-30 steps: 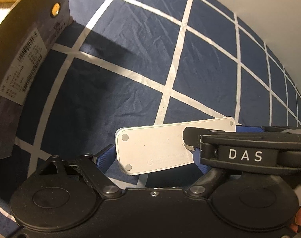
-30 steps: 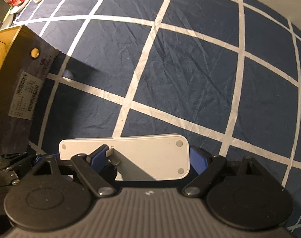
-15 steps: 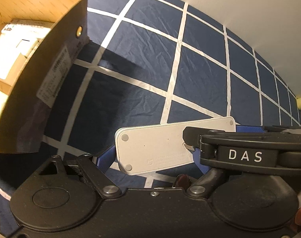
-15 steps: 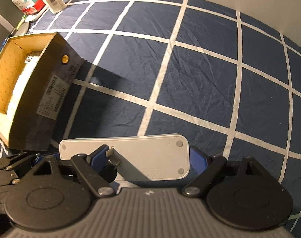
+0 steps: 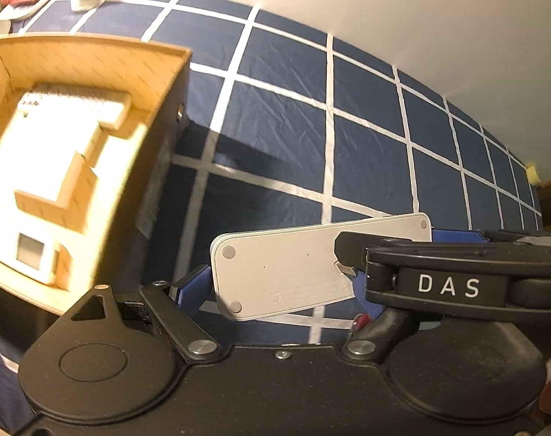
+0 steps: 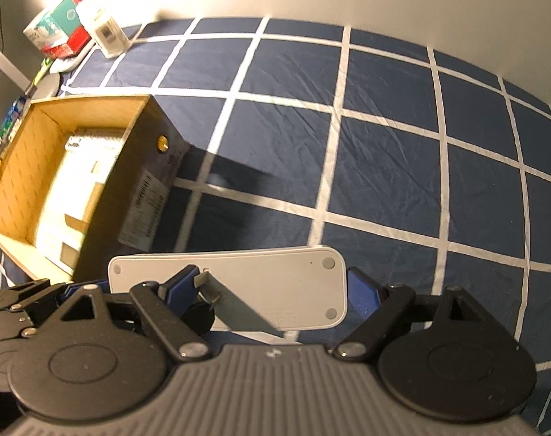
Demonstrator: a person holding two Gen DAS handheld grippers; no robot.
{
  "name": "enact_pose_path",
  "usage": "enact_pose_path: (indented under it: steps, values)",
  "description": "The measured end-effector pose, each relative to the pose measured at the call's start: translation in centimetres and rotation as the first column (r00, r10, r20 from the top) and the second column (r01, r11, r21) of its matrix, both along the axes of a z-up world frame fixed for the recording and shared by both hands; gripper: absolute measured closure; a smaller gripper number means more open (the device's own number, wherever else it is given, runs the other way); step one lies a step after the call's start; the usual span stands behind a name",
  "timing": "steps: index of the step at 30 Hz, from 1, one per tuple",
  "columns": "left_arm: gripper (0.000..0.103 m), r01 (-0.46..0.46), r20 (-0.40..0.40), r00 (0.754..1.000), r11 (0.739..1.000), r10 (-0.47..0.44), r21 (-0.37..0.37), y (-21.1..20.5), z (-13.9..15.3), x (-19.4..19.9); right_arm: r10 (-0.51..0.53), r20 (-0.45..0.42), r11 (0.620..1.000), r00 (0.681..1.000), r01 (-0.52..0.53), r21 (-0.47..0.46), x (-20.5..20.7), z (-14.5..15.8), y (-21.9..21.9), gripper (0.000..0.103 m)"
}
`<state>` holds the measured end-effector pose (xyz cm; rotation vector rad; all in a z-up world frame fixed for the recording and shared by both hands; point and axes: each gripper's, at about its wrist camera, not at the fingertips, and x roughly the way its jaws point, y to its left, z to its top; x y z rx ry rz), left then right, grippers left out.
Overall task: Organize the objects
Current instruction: 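Lift the white charger with the right gripper and carry it toward the box, then lower the white charger into the box with the right gripper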
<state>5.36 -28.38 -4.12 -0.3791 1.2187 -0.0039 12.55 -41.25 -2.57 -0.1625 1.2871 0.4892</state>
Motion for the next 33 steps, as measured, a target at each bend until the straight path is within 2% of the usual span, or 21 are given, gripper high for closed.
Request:
enact_pose_path:
  steps: [8,9,13,23,33]
  values:
    - [0.021,0.097,0.027,0.995,0.994,-0.099,0.038,5.4,2.7,0.0,-0.104,0.024,0.994,0.994,0.103,0.040,-2.2,2.1,4.8,0.017]
    - [0.021,0.110,0.029,0.993,0.993,-0.111,0.043,6.1,2.9,0.0,-0.165,0.029,0.985,0.986,0.164,0.046,-2.4,2.3,5.5,0.017]
    - [0.021,0.153,0.039,0.987,0.986,-0.156,0.068,8.8,3.8,-0.3,-0.212,0.035,0.975,0.977,0.209,0.071,-3.5,2.9,8.1,0.017]
    - [0.021,0.206,0.046,0.976,0.973,-0.211,0.103,15.7,4.4,-0.5,-0.274,0.040,0.957,0.961,0.268,0.109,-4.8,3.1,15.2,0.017]
    - [0.021,0.220,0.041,0.974,0.970,-0.225,0.101,21.5,3.6,1.8,-0.295,0.037,0.951,0.955,0.290,0.107,-2.9,2.3,21.3,0.017]
